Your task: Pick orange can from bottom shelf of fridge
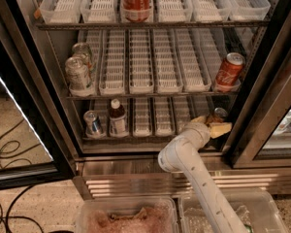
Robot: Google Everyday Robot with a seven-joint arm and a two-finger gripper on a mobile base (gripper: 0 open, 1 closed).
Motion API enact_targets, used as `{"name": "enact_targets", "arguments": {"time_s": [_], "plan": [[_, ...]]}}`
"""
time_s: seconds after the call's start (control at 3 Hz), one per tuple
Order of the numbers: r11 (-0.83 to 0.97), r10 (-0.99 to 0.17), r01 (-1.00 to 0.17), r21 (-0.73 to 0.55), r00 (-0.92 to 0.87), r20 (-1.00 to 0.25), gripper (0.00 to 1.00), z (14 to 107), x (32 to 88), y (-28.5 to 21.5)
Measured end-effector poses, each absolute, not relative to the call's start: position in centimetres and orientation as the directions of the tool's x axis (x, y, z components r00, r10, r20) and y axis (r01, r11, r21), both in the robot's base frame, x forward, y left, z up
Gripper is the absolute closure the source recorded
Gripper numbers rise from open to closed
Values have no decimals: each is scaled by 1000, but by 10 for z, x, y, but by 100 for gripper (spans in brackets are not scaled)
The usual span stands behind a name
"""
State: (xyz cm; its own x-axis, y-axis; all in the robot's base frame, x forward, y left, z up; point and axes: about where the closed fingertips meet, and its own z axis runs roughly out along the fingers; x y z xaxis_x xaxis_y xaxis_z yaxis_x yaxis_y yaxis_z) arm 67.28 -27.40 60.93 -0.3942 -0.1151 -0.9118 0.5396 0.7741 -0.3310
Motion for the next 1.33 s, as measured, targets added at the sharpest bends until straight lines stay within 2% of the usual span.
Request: {"name": "enact_targets", "arguments": {"time_s": [0.33,0.67,1.33], "plan": [[775,-169,538,-331,-328,-929,81,634,665,-265],[779,-212,532,-332,-274,-938,81,654,658,-253],[780,-213,531,-332,-273,-938,38,654,658,-252]]}}
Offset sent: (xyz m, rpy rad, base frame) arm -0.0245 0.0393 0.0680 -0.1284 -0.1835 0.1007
